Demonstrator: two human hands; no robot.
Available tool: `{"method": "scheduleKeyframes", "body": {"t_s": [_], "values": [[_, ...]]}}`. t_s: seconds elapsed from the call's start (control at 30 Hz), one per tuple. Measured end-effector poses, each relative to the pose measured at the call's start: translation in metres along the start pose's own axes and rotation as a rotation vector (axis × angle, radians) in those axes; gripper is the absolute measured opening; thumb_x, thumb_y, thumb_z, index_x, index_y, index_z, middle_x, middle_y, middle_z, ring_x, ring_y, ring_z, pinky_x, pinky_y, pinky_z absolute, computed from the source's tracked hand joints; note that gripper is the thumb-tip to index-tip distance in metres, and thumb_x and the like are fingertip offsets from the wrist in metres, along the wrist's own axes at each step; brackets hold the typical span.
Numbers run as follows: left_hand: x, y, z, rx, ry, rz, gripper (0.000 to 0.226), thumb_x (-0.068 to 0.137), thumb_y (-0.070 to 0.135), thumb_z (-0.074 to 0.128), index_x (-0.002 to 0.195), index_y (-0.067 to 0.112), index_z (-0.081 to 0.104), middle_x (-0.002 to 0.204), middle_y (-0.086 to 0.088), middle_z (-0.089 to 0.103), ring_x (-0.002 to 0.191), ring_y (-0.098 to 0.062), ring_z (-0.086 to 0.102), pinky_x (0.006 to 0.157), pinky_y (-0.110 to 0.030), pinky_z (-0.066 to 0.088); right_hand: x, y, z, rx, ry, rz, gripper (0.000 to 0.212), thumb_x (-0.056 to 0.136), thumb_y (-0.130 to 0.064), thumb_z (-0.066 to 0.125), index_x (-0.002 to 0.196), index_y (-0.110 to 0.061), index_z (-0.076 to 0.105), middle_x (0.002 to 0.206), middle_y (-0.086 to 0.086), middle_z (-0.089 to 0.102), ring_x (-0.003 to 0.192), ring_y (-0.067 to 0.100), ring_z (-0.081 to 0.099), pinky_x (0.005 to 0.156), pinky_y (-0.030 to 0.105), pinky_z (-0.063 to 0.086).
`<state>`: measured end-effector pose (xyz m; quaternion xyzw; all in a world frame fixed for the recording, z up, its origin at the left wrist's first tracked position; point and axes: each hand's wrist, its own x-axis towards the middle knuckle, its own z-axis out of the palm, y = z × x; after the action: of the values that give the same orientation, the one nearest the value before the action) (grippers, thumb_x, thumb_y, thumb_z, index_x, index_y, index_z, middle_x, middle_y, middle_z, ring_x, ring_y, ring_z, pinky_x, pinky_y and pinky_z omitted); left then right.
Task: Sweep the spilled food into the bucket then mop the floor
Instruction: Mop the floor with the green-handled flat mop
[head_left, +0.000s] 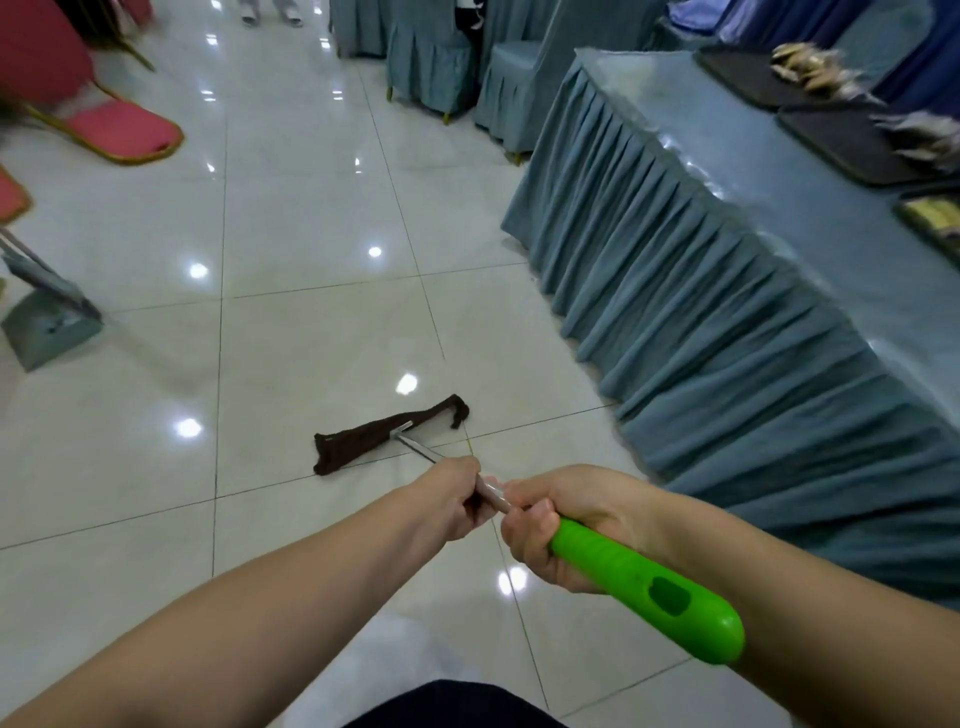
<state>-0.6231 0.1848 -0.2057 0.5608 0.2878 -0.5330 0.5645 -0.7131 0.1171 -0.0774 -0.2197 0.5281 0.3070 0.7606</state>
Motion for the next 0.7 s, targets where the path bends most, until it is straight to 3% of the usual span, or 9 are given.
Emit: {"method": "scheduleKeyframes", "body": {"t_s": [0.07, 0.2, 0.3, 0.43, 0.57, 0.7], "values": [[-0.005, -0.001, -0.001, -0.005, 0.016, 0.019, 0.025, 0.094, 0.008, 0.039, 0.070, 0.005, 0.046, 0.030, -0.004, 0.046, 0.041, -0.015, 0.051, 0.029, -0.014, 0.042, -0.006, 0.000, 0.001, 0.014, -0.018, 0.004, 0.012, 0.093, -0.012, 0.056, 0.082, -0.010, 0.054, 0.053, 0.000, 0.039, 0.026, 0.008, 0.037, 0.027, 0.010, 0.034], [-0.008, 0.006, -0.007, -0.019, 0.020, 0.046, 0.029, 0.094, 0.007, 0.038, 0.066, 0.006, 0.044, 0.025, -0.002, 0.042, 0.021, -0.011, 0.047, 0.028, -0.013, 0.040, -0.004, -0.003, 0.007, 0.039, -0.054, 0.006, 0.009, 0.092, -0.010, 0.055, 0.084, -0.006, 0.054, 0.055, 0.001, 0.039, 0.025, 0.008, 0.038, 0.028, 0.010, 0.035], [-0.004, 0.013, -0.016, 0.001, 0.043, 0.066, 0.034, 0.096, 0.008, 0.037, 0.063, 0.006, 0.042, 0.024, -0.001, 0.041, 0.037, -0.014, 0.052, 0.027, -0.012, 0.038, 0.013, -0.009, 0.019, 0.060, -0.083, 0.008, 0.005, 0.093, -0.008, 0.051, 0.088, -0.010, 0.052, 0.053, 0.000, 0.038, 0.024, 0.008, 0.037, 0.026, 0.011, 0.034], [0.009, 0.034, -0.031, -0.010, 0.051, 0.065, 0.034, 0.097, 0.011, 0.039, 0.063, 0.008, 0.040, 0.051, -0.006, 0.042, 0.048, -0.016, 0.047, 0.026, -0.012, 0.037, 0.038, -0.024, 0.040, 0.094, -0.088, 0.000, 0.022, 0.098, -0.013, 0.048, 0.076, -0.007, 0.051, 0.049, -0.001, 0.034, 0.022, 0.007, 0.034, 0.024, 0.011, 0.031], [0.024, 0.071, -0.049, -0.045, 0.027, 0.076, 0.037, 0.098, 0.014, 0.040, 0.062, 0.009, 0.039, 0.036, -0.003, 0.040, 0.029, -0.012, 0.049, 0.027, -0.013, 0.039, 0.054, -0.052, 0.068, 0.071, -0.088, -0.016, 0.026, 0.099, -0.016, 0.047, 0.075, -0.006, 0.050, 0.043, 0.000, 0.034, 0.021, 0.007, 0.034, 0.023, 0.012, 0.030], [0.048, 0.118, -0.072, -0.074, 0.034, 0.059, 0.033, 0.100, 0.019, 0.040, 0.068, 0.008, 0.043, 0.057, -0.006, 0.044, 0.055, -0.014, 0.048, 0.030, -0.014, 0.043, 0.081, -0.083, 0.106, 0.058, -0.089, -0.029, 0.027, 0.100, -0.016, 0.046, 0.073, -0.010, 0.049, 0.039, 0.001, 0.036, 0.021, 0.007, 0.033, 0.023, 0.012, 0.030]]}}
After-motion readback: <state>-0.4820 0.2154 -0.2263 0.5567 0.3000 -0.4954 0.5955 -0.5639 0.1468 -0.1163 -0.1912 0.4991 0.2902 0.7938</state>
